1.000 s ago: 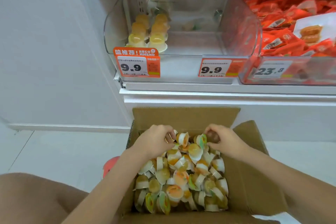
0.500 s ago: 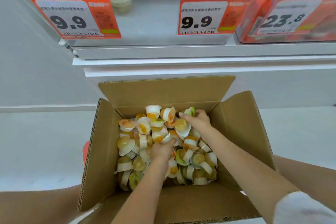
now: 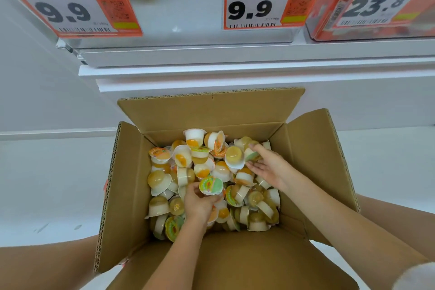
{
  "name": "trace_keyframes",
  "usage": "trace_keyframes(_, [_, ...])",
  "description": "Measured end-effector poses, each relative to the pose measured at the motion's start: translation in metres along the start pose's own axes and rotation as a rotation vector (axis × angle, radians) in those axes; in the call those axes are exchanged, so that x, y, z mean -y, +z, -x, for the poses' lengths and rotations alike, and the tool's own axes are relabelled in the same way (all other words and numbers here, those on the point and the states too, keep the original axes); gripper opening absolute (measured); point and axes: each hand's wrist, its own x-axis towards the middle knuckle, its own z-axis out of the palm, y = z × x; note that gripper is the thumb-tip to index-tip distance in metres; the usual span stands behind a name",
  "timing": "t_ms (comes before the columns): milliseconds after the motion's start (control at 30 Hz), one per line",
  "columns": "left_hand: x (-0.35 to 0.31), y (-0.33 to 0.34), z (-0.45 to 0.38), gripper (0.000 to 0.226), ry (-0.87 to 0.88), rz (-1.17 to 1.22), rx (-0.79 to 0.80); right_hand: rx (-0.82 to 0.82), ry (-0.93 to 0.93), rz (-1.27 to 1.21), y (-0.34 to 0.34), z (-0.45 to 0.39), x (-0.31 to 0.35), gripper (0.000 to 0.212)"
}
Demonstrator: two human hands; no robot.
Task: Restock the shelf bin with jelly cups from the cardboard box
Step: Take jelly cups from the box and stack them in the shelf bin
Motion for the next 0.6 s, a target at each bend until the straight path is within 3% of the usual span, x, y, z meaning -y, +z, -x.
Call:
trace_keyframes(133, [-0.009, -0.003, 0.002, 0.051, 0.122, -0.057, 0.025, 0.031, 0.067, -0.086, -0.008, 0.009, -0.001, 0.021])
trace_keyframes(233, [-0.016, -0.002, 0.006, 0.052, 0.244, -0.111, 0.08, 0.025, 0.065, -0.121, -0.011, 0.014, -0.002, 0.039])
trace_keyframes(333, [-0.028, 0.001, 0.015, 0.05, 0.34, -0.094, 0.139, 0.108, 0.037, -0.123, -0.009, 0.024, -0.002, 0.037])
trace_keyframes(433, [-0.054, -0.002, 0.03, 0.052, 0.452, -0.1, 0.228, 0.205, -0.193, 0.142, -0.002, 0.045, 0.002, 0.029])
trace_keyframes(600, [-0.123, -0.036, 0.08, 0.045, 0.665, -0.075, 0.285, 0.367, -0.573, 0.52, 0.03, 0.116, 0.039, 0.034])
